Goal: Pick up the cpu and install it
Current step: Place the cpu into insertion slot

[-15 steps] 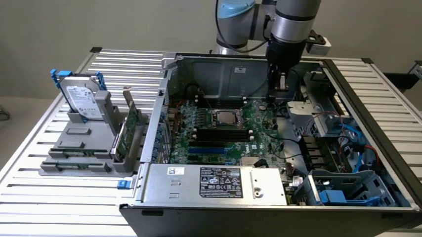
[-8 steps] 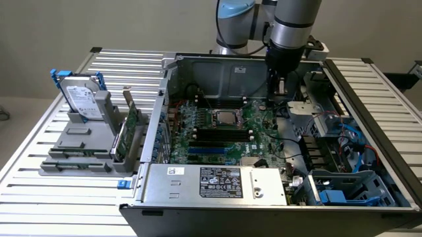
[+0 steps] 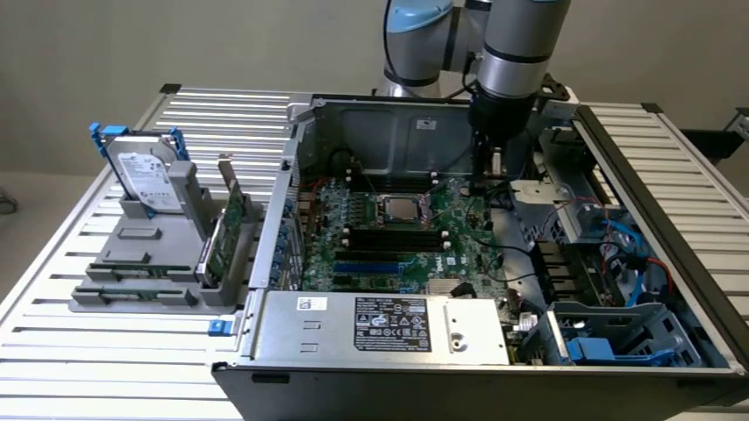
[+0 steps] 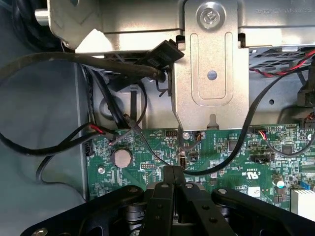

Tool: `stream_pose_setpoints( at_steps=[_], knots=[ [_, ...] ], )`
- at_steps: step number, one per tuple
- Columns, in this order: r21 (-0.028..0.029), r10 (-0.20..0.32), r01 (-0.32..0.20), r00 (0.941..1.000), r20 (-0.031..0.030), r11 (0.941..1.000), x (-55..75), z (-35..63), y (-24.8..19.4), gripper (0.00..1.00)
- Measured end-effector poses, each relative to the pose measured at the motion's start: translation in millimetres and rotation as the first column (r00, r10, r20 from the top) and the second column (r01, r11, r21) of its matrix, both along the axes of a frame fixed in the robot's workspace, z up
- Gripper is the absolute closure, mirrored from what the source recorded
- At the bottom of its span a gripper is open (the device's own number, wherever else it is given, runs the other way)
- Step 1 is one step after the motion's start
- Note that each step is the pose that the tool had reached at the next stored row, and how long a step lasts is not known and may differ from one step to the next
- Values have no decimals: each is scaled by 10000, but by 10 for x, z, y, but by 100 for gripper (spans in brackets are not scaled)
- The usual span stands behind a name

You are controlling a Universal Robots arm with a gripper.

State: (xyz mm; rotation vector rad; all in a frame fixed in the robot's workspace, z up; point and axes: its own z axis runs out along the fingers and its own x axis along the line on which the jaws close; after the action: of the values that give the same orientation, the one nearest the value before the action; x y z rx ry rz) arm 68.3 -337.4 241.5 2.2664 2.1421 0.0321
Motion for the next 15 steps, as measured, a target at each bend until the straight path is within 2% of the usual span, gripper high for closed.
stream_pose_setpoints(
  at_steps=[3, 4, 5, 7, 10, 15],
  knots=[
    [0, -1, 1, 10000, -12, 10000, -1, -54, 0, 89],
    [0, 0, 0, 10000, -38, 10000, -1, -64, 0, 89],
    [-2, 0, 0, 9999, -119, 10000, -1, -65, 0, 89],
    [1, 0, 1, 9989, -458, 10000, -1, -66, 0, 89],
    [0, 0, 0, 9948, -1014, 10000, -1, -66, 0, 89],
    [0, 0, 0, 9817, -1903, 10000, -2, -66, 0, 89]
  ],
)
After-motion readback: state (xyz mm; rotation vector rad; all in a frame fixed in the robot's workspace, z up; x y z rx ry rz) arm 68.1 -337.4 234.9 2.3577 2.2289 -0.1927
